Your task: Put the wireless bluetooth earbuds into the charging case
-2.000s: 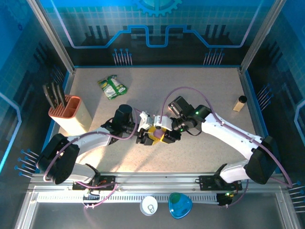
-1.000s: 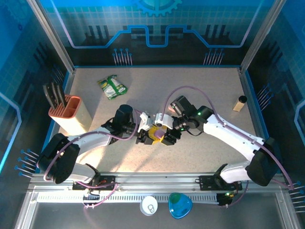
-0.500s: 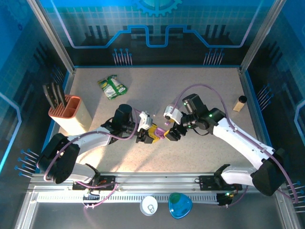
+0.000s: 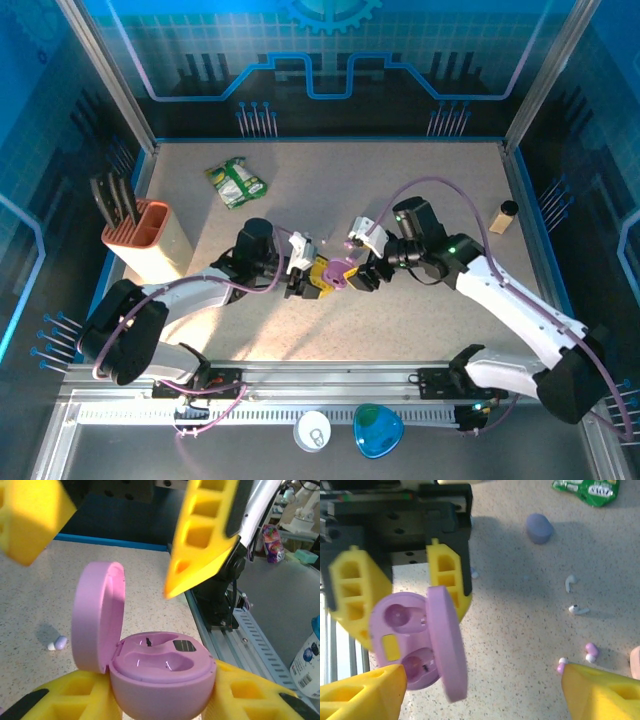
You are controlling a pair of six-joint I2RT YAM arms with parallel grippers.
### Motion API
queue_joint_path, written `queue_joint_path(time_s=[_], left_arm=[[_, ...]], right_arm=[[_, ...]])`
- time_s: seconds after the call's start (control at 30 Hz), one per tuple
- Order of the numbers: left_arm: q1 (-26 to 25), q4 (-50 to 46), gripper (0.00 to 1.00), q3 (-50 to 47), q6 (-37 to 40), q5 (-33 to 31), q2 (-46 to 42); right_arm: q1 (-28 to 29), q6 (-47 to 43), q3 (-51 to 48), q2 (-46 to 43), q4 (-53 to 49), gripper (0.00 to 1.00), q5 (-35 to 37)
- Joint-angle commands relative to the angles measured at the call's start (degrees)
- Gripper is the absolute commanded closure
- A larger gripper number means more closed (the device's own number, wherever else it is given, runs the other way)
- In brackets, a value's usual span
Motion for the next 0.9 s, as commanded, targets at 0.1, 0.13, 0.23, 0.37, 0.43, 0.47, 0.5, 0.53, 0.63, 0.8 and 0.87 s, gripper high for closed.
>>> queue_joint_path(time_s=[0.1, 0.13, 0.23, 0.37, 0.43, 0.47, 0.5, 0.53, 0.63, 0.8, 0.87], left_arm=[[2.95, 20.45, 0.63, -3.94, -11.63, 1.91, 2.73], [3.44, 23.59, 0.64, -4.50, -13.44, 1.75, 3.21], [5.12, 35.77, 0.64, -6.62, -19.72, 0.80, 5.14], [7.30, 48.49, 0.65, -7.55, -27.84, -0.05, 8.36], [7.29, 48.81, 0.65, -7.69, -27.13, -0.83, 8.48], [7.32, 48.83, 0.65, -7.76, -26.83, -1.40, 8.48], [7.37, 48.83, 0.64, -7.70, -26.57, -2.14, 8.40], [7.39, 48.85, 0.64, -7.75, -26.37, -2.90, 8.38], [7.37, 48.83, 0.64, -7.92, -25.71, -4.66, 7.91], [7.37, 48.80, 0.64, -8.15, -25.03, -5.23, 7.65], [7.37, 48.83, 0.64, -8.37, -24.87, -5.24, 7.36]], right_arm=[[-1.94, 5.88, -6.29, -9.59, 11.36, 0.17, -5.24], [-2.64, 7.89, -7.76, -11.13, 13.63, 0.17, -4.69], [-5.74, 16.98, -12.24, -15.69, 21.16, 0.17, -0.44], [-11.96, 35.00, -15.89, -17.28, 24.81, 0.20, 10.13], [-14.48, 40.51, -16.16, -15.44, 23.70, 0.22, 9.94], [-14.77, 43.70, -16.33, -14.09, 23.26, 0.23, 10.58], [-14.82, 46.18, -16.55, -12.77, 22.88, 0.23, 11.14], [-14.66, 48.92, -16.92, -11.50, 23.03, 0.24, 11.74], [-14.08, 59.52, -18.81, -7.12, 23.99, 0.28, 13.77], [-6.77, 69.16, -24.05, 0.14, 35.67, 0.33, 20.82], [-4.26, 72.74, -25.06, 3.55, 39.24, 0.35, 23.62]])
